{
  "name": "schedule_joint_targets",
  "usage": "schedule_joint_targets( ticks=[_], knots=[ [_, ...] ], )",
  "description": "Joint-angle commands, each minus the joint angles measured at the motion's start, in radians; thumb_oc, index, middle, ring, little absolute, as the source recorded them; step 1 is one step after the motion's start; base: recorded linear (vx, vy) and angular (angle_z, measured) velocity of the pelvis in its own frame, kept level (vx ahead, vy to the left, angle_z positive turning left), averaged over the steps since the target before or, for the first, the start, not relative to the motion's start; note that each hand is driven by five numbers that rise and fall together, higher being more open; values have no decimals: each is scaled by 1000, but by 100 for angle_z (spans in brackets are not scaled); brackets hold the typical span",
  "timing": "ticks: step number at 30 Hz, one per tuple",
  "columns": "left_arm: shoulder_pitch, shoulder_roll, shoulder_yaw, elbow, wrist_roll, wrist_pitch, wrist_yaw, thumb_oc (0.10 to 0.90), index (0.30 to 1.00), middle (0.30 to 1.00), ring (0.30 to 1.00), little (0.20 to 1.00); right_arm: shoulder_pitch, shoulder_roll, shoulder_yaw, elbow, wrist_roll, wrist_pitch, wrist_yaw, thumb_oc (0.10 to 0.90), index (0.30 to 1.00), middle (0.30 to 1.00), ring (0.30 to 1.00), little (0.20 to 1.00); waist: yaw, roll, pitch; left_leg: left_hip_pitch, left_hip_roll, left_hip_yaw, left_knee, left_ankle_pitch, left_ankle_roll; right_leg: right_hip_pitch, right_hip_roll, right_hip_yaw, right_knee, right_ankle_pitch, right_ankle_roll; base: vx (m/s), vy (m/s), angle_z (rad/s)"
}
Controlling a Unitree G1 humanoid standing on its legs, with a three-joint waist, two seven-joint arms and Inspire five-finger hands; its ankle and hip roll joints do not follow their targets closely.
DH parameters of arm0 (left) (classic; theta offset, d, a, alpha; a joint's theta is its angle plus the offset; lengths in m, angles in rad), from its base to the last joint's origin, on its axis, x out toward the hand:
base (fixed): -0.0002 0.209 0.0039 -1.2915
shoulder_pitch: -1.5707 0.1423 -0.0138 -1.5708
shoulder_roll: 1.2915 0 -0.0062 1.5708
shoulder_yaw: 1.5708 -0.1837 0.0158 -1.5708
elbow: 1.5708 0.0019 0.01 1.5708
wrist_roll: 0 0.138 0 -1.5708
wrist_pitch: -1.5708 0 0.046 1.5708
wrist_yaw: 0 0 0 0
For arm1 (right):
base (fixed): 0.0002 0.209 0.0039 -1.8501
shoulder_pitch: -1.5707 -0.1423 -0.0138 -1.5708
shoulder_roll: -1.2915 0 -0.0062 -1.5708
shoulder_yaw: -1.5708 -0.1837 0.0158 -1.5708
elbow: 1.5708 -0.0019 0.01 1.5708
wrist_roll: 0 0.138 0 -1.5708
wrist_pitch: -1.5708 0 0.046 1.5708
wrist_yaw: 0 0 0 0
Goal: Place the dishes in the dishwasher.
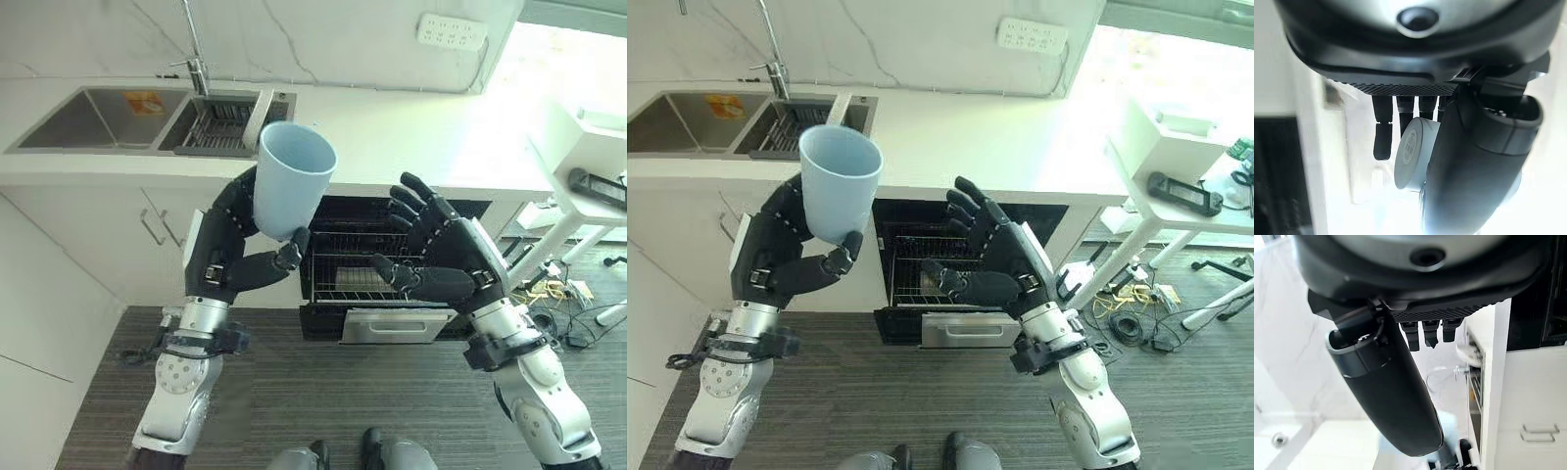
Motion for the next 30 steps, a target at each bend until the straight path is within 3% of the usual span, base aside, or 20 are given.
schedule_joint_targets(
  ticks=[1,6,8,10,11,13,15,18,22,24,25,27,30],
  knots=[
    [-109,27,27,-156,21,-94,13,400,300,300,300,300,-151,12,-49,-50,-7,-153,-20,800,900,900,900,900,13,-28,-35,54,46,-62,-12,-129,-87,63,39,6,-63,-8,44,22,-158,-16],
    [-83,23,32,-171,13,-97,53,400,300,300,300,300,-219,-25,-62,-36,9,-120,-74,800,900,900,900,900,38,-33,-66,48,102,15,-12,-127,-111,95,53,-50,-63,-70,12,39,-128,-26],
    [-94,23,29,-175,37,-97,91,400,300,300,300,300,-247,-10,-57,-34,3,-124,-106,800,900,900,900,900,40,-26,-65,23,144,33,-12,-104,-137,106,71,-69,-63,-101,-17,-19,-152,-53],
    [-110,24,25,-163,26,-91,101,400,300,300,300,300,-248,-15,-58,-45,-16,-130,-131,800,900,900,900,900,33,-18,-65,9,159,40,-12,-90,-148,106,69,-70,-63,-106,-21,-7,-76,-40],
    [-29,37,145,-147,50,-169,89,400,300,300,300,300,32,35,-182,-26,21,-157,-39,800,900,900,900,900,-16,-24,-34,30,93,-44,-12,-125,-117,90,5,-31,-63,-46,44,26,-29,-8],
    [-24,29,140,-167,58,-158,98,400,300,300,300,300,25,27,-173,-36,28,-147,-50,800,900,900,900,900,-14,-19,-44,27,86,-40,-12,-124,-115,79,-3,-10,-63,-48,49,42,-7,13],
    [-9,29,143,-174,59,-160,91,400,300,300,300,300,23,32,-164,-50,17,-142,-38,800,900,900,900,900,-7,-15,-56,26,101,-12,-12,-125,-120,86,-13,-31,-63,-57,52,13,-6,7],
    [-19,39,132,-178,41,-148,79,400,300,300,300,300,4,11,-156,-56,9,-124,-51,800,900,900,900,900,0,-16,-65,30,87,-24,-12,-132,-116,86,-10,-32,-63,-61,54,32,-3,-16],
    [-30,39,101,-174,24,-160,15,400,300,300,300,300,27,-3,-171,-75,21,-130,-61,800,900,900,900,900,-44,-2,-52,35,67,-116,-12,-116,-89,125,57,101,-63,4,41,117,-111,3],
    [-45,37,90,-173,19,-161,20,400,300,300,300,300,38,6,-169,-79,9,-134,-55,800,900,900,900,900,-43,-11,-44,28,74,-118,-12,-115,-100,86,4,118,-63,1,42,47,-325,79],
    [-55,41,95,-172,20,-152,49,400,300,300,300,300,26,19,-148,-76,-5,-126,-20,800,900,900,900,900,-34,-18,-35,34,88,-103,-12,-122,-115,34,-59,90,-63,41,62,15,-352,68],
    [-62,57,112,-171,18,-145,85,400,300,300,300,300,1,26,-127,-66,-28,-105,13,800,900,900,900,900,-22,-29,-23,46,103,-82,-12,-133,-124,-23,-100,61,-63,92,86,34,-408,-34],
    [-45,55,145,-177,5,-141,94,400,300,300,300,300,-4,-8,-148,-50,15,-70,57,800,900,900,900,900,-23,-33,-34,25,202,-28,-12,-110,-163,-9,-65,43,-63,-2,81,38,-516,-55]
  ],
)
